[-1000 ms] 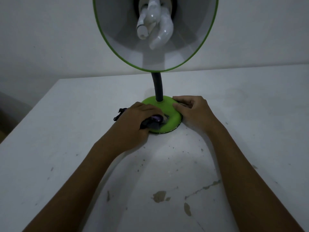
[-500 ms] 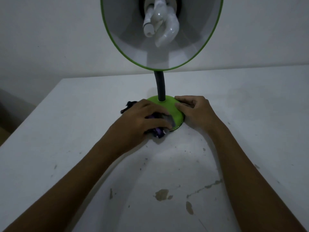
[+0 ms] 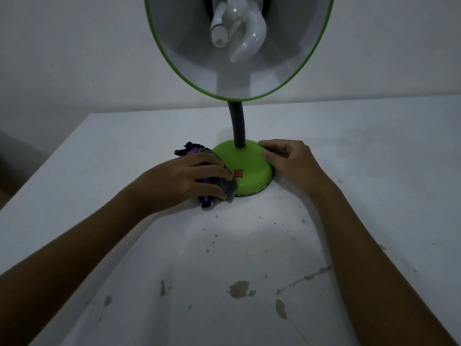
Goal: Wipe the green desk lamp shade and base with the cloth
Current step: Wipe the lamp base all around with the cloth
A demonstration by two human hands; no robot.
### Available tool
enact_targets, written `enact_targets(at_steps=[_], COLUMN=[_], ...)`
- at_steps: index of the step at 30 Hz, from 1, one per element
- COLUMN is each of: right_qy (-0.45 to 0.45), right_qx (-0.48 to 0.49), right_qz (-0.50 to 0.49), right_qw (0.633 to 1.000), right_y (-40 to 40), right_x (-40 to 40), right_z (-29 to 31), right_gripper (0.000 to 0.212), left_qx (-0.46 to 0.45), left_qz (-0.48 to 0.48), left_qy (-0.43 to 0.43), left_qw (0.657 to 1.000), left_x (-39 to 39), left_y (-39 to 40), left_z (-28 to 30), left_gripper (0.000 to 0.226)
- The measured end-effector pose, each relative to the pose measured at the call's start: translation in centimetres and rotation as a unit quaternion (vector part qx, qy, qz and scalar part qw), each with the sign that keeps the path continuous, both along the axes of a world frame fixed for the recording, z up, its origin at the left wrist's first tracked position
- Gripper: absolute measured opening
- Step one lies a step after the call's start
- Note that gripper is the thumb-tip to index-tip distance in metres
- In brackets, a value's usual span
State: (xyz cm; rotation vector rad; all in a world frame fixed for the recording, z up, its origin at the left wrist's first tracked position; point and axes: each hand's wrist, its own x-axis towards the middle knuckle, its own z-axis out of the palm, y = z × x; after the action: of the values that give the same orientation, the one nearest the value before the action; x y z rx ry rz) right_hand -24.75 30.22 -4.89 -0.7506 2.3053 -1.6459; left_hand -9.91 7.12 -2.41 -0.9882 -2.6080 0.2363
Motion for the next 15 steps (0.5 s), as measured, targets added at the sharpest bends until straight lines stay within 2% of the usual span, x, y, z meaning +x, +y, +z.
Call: enact_targets(at_steps=[3,9,13,15], right_qy=[-0.003,-0.013,-0.015,-0.012], right_qx=[-0.002,-0.006,-0.008,-0.006], right_qz=[0.000,-0.003,-0.003,-0.003], right_qw=[1.000,1.000,1.000,1.000], right_y=[0.0,0.0,-0.1,-0.1], right_x=[0.0,-0.1,0.0,0.0], right_z=[0.0,0.0,-0.1,-0.1], right_gripper=[0.030,0.030,0.030,0.030], left_qx=[-0.007,0.011,0.019,0.030], left_qz=[-0.014,0.019,0.040,0.067], left_qy=[0.007,-0.004,0.001,0.006], left_qw=[1.000,1.000,0.999,0.997], left_x=[-0.4,-0.7,-1.2,-1.6], left_y=[-0.5,-2.3,-3.3,-3.7], left_z=[0.0,0.4,0.5,0.6], left_gripper=[0.022,0.031,0.014,0.015])
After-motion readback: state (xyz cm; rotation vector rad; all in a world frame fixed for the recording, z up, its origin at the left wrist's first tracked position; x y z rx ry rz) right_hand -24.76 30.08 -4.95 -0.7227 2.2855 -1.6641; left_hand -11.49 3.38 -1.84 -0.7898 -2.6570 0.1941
